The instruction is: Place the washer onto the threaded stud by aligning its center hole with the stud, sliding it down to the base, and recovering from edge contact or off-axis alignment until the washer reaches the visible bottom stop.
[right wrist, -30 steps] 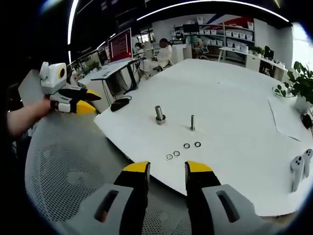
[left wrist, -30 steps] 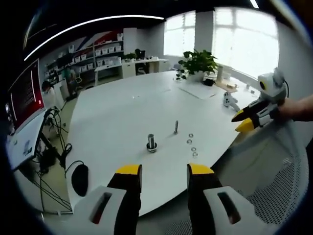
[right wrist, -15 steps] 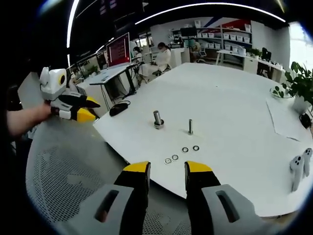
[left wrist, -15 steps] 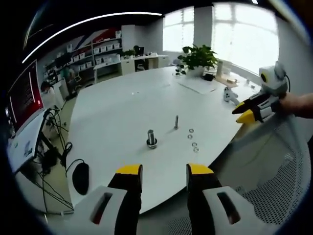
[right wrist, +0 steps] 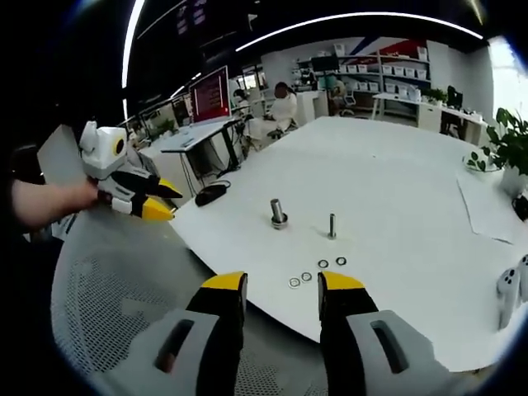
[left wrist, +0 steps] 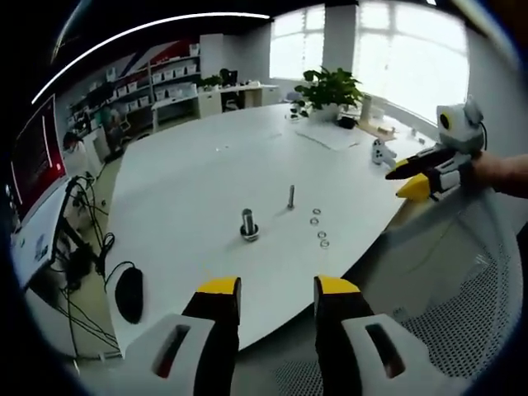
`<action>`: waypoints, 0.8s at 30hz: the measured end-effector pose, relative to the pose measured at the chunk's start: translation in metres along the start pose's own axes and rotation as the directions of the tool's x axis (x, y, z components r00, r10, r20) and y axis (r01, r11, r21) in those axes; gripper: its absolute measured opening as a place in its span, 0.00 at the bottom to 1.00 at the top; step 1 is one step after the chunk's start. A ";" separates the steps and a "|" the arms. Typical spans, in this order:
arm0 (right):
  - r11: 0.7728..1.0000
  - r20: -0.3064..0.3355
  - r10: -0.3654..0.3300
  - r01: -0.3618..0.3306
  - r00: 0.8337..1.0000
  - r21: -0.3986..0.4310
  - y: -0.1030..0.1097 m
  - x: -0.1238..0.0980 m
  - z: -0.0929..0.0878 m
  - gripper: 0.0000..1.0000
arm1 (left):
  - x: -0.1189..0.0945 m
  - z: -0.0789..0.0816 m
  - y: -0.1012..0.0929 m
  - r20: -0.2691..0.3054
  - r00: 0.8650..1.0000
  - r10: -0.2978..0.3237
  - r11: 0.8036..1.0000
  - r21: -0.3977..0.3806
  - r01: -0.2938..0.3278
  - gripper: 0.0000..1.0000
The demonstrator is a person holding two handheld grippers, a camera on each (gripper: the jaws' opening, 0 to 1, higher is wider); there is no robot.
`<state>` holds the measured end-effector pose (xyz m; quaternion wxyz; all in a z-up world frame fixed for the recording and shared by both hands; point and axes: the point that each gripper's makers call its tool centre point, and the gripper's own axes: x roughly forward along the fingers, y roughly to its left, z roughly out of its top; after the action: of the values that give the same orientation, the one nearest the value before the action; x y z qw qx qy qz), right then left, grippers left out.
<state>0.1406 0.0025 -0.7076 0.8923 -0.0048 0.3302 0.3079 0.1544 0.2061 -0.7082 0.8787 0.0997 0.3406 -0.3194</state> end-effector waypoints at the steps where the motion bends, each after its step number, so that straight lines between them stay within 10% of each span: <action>1: 1.000 -0.007 0.001 -0.001 1.000 -0.003 0.000 0.001 -0.001 0.37 | 0.000 0.001 0.000 0.004 1.000 0.001 1.000 0.003 -0.001 0.33; 10: 0.998 -0.044 0.060 -0.059 0.997 0.034 0.005 0.006 -0.005 0.37 | 0.001 0.000 0.002 0.000 1.000 -0.002 1.000 0.001 0.002 0.33; 16: 0.971 -0.076 0.097 -0.078 0.992 0.225 -0.008 0.011 -0.009 0.41 | 0.000 0.001 0.001 0.005 1.000 -0.013 1.000 -0.004 0.013 0.33; 24: 0.987 -0.153 0.073 -0.050 0.986 0.150 -0.027 0.030 -0.003 0.39 | 0.000 0.000 0.005 0.000 1.000 0.012 1.000 0.002 -0.012 0.33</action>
<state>0.1720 -0.0032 -0.7328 0.8514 0.0461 0.4214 0.3089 0.1571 0.2098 -0.7086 0.8805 0.1028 0.3394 -0.3144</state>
